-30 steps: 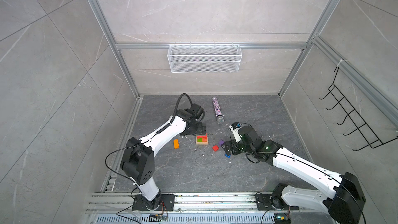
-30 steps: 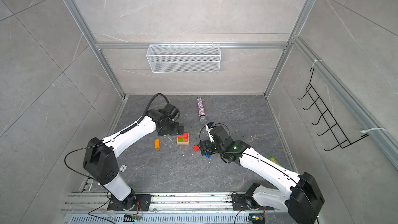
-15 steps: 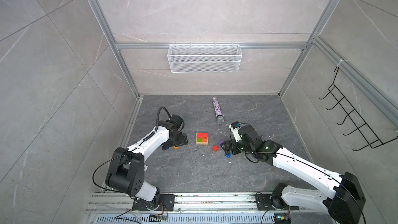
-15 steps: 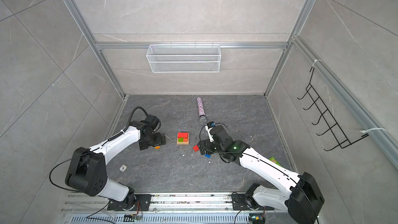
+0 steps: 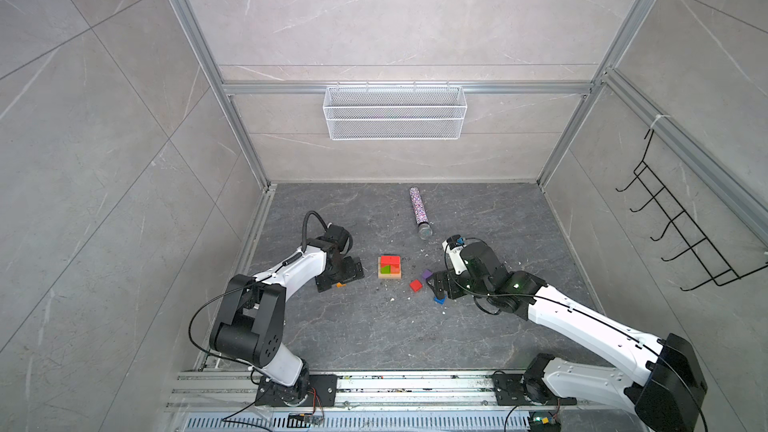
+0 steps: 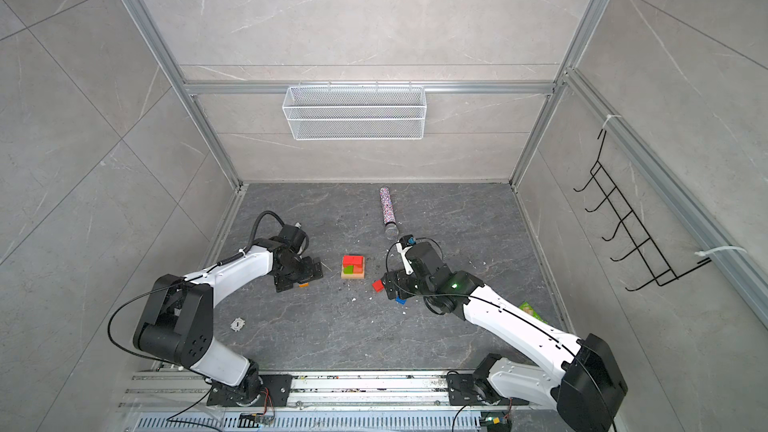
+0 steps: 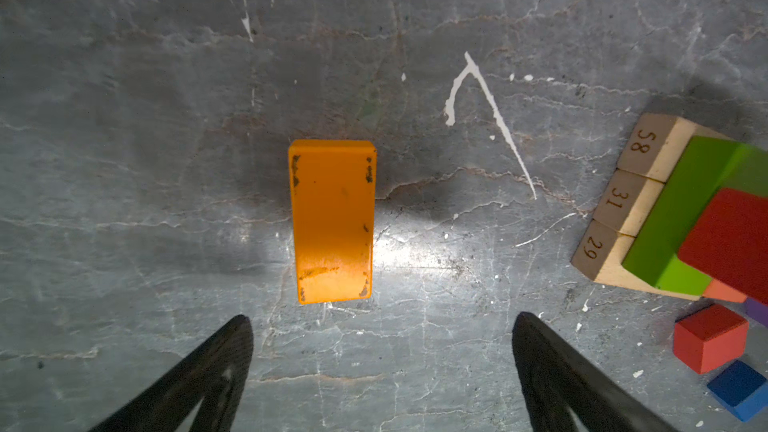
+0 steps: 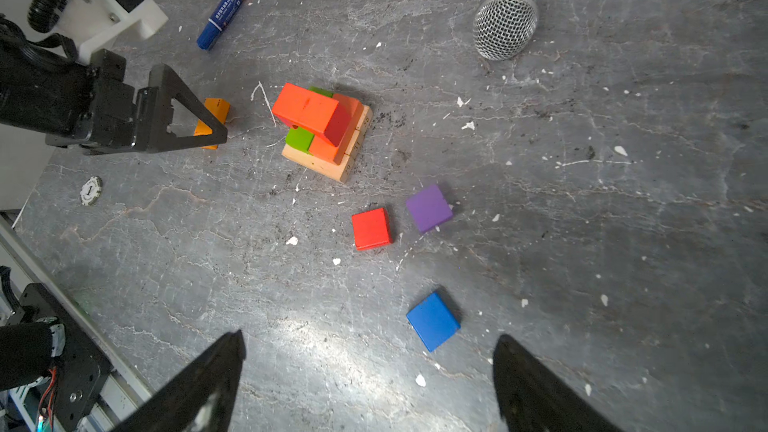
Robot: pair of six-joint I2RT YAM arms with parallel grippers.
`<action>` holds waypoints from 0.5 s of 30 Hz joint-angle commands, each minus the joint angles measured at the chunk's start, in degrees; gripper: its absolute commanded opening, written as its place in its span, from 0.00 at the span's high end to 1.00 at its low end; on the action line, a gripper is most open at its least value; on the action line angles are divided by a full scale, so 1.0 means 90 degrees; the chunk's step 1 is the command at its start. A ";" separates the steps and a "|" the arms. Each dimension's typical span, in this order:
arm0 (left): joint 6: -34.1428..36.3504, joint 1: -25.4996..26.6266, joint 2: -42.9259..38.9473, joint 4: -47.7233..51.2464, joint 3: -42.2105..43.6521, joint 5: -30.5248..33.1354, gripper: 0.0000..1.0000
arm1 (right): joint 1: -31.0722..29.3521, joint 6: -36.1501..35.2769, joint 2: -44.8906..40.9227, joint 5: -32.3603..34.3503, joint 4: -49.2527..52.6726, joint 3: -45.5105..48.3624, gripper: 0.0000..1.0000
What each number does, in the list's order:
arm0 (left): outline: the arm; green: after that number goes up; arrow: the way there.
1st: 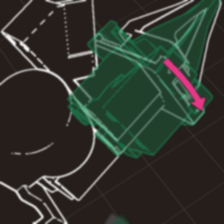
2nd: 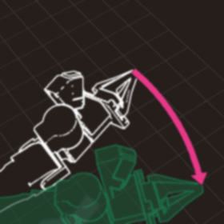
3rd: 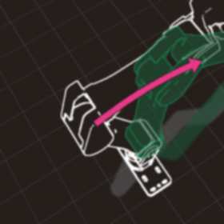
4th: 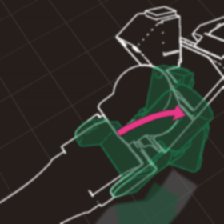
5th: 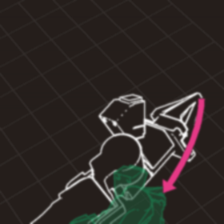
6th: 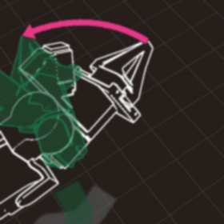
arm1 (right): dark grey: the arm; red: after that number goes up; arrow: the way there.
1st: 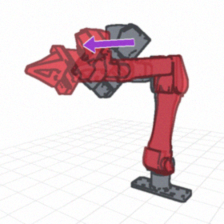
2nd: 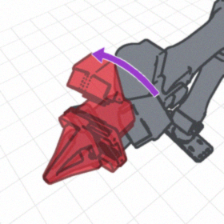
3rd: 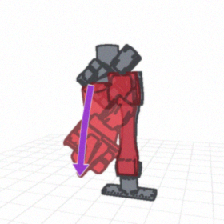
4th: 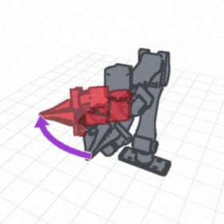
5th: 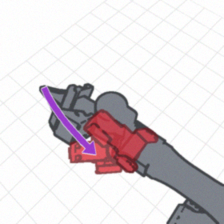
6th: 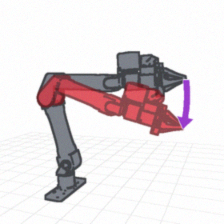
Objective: Build the wood block tower
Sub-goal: 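Move the left gripper over the orange-yellow bar beside the stack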
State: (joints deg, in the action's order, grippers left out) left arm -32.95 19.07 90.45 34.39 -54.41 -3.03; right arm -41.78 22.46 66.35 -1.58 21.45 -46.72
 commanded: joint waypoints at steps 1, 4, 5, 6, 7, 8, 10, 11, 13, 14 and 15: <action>-0.0118 -0.0035 0.0093 -0.0272 0.0010 -0.0150 0.01 | -0.0006 0.0061 -0.0097 -0.0051 0.0178 -0.0115 0.07; -0.0062 -0.0039 0.0187 -0.0380 0.0025 -0.0274 0.01 | -0.0015 0.0024 -0.0088 -0.0176 0.0154 -0.0137 0.07; -0.0054 -0.0036 0.0210 -0.0416 0.0023 -0.0305 0.01 | -0.0016 0.0024 -0.0087 -0.0175 0.0165 -0.0142 0.07; -0.0057 -0.0039 0.0241 -0.0432 0.0036 -0.0317 0.01 | -0.0016 0.0015 -0.0087 -0.0174 0.0189 -0.0154 0.06; -0.0053 -0.0039 0.0268 -0.0456 0.0049 -0.0327 0.01 | -0.0016 0.0005 -0.0103 -0.0173 0.0187 -0.0149 0.06; -0.0051 -0.0039 0.0289 -0.0490 0.0062 -0.0353 0.01 | -0.0015 -0.0021 -0.0121 -0.0217 0.0167 -0.0127 0.04; -0.0056 -0.0038 0.0323 -0.0564 0.0094 -0.0428 0.02 | -0.0026 -0.0033 -0.0150 -0.0263 0.0123 -0.0094 0.01; -0.0083 -0.0044 0.0338 -0.0619 0.0100 -0.0491 0.02 | -0.0026 -0.0025 -0.0164 -0.0244 0.0110 -0.0073 0.01; -0.0130 -0.0039 0.0349 -0.0707 0.0136 -0.0583 0.02 | -0.0026 0.0002 -0.0170 -0.0179 0.0106 -0.0074 0.01; -0.0173 -0.0041 0.0360 -0.0750 0.0151 -0.0647 0.02 | -0.0031 0.0014 -0.0147 -0.0163 0.0114 -0.0075 0.01; -0.0211 -0.0041 0.0367 -0.0773 0.0148 -0.0678 0.02 | -0.0026 0.0024 -0.0122 -0.0152 0.0107 -0.0093 0.01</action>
State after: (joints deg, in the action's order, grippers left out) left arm -33.34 18.98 93.17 29.15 -53.47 -6.72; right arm -41.78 22.46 66.02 -3.05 22.09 -46.74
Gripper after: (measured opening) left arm 0.979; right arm 0.992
